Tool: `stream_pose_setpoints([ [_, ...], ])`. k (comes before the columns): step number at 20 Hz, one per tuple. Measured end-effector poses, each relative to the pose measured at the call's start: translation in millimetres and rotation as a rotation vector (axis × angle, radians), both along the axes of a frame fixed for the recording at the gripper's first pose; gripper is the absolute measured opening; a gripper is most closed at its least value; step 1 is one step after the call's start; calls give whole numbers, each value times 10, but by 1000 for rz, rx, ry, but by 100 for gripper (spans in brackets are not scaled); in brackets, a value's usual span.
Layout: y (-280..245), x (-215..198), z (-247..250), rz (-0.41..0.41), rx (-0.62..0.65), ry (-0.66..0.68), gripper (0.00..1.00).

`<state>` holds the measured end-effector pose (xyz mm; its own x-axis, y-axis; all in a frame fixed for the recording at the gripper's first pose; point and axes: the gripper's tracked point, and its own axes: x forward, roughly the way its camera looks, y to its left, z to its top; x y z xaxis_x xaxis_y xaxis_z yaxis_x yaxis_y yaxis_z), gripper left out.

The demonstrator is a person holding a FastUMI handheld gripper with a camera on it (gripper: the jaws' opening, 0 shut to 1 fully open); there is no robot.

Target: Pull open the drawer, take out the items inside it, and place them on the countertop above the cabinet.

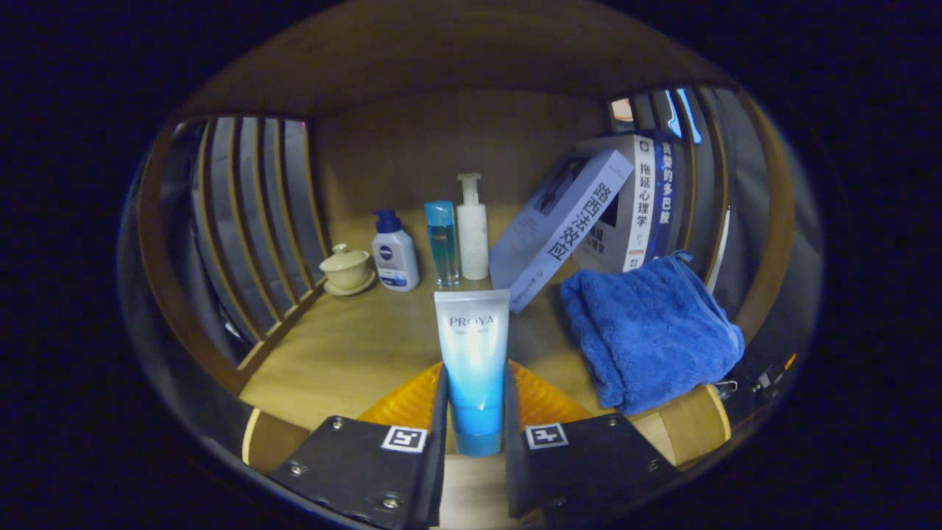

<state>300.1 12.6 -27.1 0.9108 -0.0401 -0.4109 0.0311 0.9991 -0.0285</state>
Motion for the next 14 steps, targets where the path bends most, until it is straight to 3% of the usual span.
stream_pose_setpoints([
  [7,41,304,-211,-16,17,22,34],
  [14,109,416,-382,-26,25,4,41],
])
